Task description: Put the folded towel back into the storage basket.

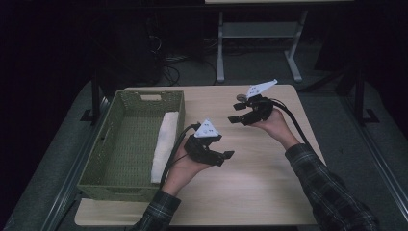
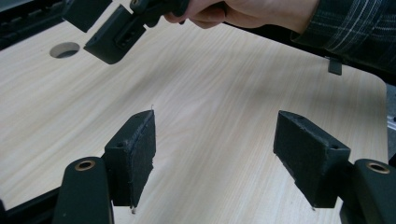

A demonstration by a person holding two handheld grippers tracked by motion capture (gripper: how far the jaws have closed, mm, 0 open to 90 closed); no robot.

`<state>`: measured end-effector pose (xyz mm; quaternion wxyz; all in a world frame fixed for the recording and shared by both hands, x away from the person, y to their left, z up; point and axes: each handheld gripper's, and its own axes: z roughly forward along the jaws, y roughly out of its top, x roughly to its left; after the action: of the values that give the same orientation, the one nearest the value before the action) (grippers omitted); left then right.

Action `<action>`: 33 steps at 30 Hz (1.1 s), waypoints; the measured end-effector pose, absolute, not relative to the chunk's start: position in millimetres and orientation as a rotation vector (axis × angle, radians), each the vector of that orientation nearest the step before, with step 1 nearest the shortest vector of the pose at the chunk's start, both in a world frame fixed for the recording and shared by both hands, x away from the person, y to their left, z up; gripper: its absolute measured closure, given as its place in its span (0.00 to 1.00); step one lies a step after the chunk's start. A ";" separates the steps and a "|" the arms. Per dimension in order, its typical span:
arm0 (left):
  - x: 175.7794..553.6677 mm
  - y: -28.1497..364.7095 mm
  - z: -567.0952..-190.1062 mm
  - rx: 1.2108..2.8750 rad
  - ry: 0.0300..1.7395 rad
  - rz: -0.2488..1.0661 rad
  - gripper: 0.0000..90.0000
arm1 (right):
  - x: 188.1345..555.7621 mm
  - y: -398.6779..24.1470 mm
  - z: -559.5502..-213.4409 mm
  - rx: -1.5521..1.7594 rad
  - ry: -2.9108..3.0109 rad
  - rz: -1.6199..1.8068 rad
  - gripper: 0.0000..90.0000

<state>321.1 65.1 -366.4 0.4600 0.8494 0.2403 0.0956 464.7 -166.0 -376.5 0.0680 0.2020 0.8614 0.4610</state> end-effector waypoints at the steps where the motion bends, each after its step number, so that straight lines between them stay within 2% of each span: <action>1: 321.4 64.4 -368.5 2.096 0.591 0.236 0.32 | 463.7 -167.1 -378.7 0.611 2.598 1.379 0.35; 16: 313.9 46.8 -405.0 2.150 0.606 0.243 0.31 | 451.5 -194.9 -416.0 0.713 2.575 1.343 0.31; 24: 313.9 40.3 -427.1 2.171 0.621 0.202 0.29 | 444.2 -206.5 -430.3 0.747 2.558 1.307 0.30; 33: 313.0 36.1 -446.3 2.211 0.622 0.229 0.27 | 434.1 -214.1 -445.5 0.787 2.550 1.270 0.27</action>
<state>313.0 36.1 -446.3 0.4047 0.8760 0.2463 0.0908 434.1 -214.1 -445.5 0.0932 0.2652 0.8591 0.4278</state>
